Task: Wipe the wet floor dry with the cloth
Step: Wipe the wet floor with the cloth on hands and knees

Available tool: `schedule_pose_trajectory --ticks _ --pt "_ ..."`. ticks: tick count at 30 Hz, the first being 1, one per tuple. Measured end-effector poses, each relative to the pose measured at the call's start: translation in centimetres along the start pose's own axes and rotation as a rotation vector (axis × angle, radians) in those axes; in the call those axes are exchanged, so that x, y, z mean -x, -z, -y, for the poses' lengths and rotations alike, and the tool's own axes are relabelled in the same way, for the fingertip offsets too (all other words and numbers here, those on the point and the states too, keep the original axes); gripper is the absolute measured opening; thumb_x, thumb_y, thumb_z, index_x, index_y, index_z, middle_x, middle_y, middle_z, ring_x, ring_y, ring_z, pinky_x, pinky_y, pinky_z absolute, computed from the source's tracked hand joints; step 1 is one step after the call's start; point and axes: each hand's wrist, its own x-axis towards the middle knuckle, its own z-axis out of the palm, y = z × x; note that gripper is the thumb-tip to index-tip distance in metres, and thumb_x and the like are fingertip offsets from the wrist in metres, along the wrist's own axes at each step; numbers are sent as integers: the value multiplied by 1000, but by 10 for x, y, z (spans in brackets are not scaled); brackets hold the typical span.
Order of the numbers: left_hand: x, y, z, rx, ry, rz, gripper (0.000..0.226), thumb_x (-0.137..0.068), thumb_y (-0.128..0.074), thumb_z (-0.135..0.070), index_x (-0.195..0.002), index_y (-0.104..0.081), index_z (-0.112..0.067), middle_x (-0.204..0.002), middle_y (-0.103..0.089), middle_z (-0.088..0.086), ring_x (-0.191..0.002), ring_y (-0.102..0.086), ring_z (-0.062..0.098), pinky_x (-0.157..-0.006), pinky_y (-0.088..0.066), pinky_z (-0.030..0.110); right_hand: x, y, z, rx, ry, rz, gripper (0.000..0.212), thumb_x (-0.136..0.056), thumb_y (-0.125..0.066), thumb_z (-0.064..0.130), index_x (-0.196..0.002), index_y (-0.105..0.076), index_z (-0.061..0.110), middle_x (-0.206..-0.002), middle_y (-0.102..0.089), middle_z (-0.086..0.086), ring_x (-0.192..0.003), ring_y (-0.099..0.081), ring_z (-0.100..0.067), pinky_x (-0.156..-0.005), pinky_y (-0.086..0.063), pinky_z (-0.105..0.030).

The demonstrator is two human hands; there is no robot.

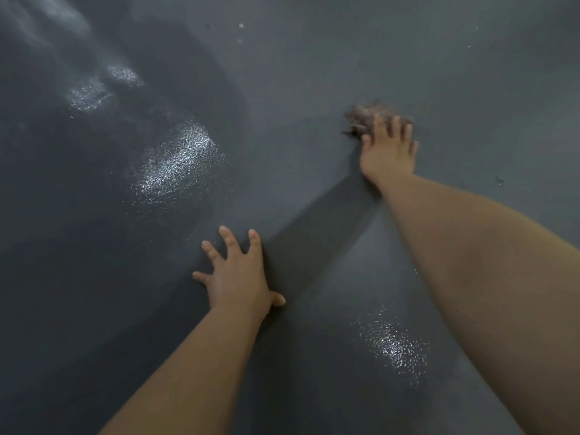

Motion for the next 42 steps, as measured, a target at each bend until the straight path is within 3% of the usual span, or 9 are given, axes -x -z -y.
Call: schedule_pose_trajectory --ticks 6,12,16,25,29,32,35,38,42 --pt "-2 1 -1 -10 -4 4 117 -72 -75 -50 -150 8 -22 -153 22 19 -139 10 50 -104 -22 67 8 0 -21 -94 -199 -71 53 -101 -28 34 -152 -12 26 -159 -4 -9 -145 1 -36 -116 0 -48" --pt "-2 2 -2 4 -3 8 119 -69 -78 -49 -151 4 -22 -154 20 18 -140 9 49 -102 -24 68 90 -46 71 51 331 -22 55 -101 -27 32 -152 -6 28 -160 -8 -5 -146 -4 -29 -118 -4 -44" --pt "-4 3 -1 13 -19 3 119 -69 -78 -49 -151 5 -22 -154 21 17 -140 11 49 -102 -23 69 144 -47 67 -3 546 66 52 -101 -31 30 -150 -16 34 -159 -12 1 -147 -3 -24 -117 -1 -38" --pt "24 -20 18 27 -106 -77 110 -73 -68 -60 -151 2 -30 -156 18 14 -145 11 33 -116 -7 49 122 -5 -110 -85 -181 -131 51 -100 -33 24 -150 -21 26 -159 -13 -3 -146 -7 -27 -117 -10 -44" --pt "55 -35 5 -65 -125 -66 114 -70 -68 -64 -150 6 -32 -156 20 13 -145 12 32 -116 -7 49 138 -4 -127 -168 -446 -154 52 -101 -30 22 -151 -17 23 -159 -11 -9 -145 -5 -32 -117 -7 -45" --pt "80 -50 -21 -110 -120 -25 115 -70 -69 -63 -150 9 -33 -155 21 12 -145 9 32 -115 -8 53 161 -21 -90 -118 -283 -117 54 -100 -31 22 -151 -15 26 -158 -14 -9 -145 -7 -31 -116 -7 -45" --pt "100 -70 -43 -114 -97 25 113 -73 -70 -58 -150 9 -32 -155 20 12 -144 6 36 -112 -14 57 204 -40 -53 -119 84 -111 51 -96 -31 27 -147 -31 26 -154 -27 -10 -143 -18 -34 -115 -13 -47" --pt "105 -82 -48 -100 -81 70 112 -76 -70 -51 -149 13 -31 -154 24 12 -143 12 40 -111 -20 59 225 -36 -53 -60 410 70 51 -99 -35 25 -148 -25 31 -158 -19 -2 -146 -9 -27 -117 -5 -39" --pt "101 -81 -48 -85 -105 104 112 -77 -72 -47 -149 13 -29 -152 29 13 -141 15 44 -108 -21 63 188 -19 -104 5 360 41 55 -98 -37 18 -149 -23 33 -158 -16 3 -146 -9 -20 -117 -6 -36"
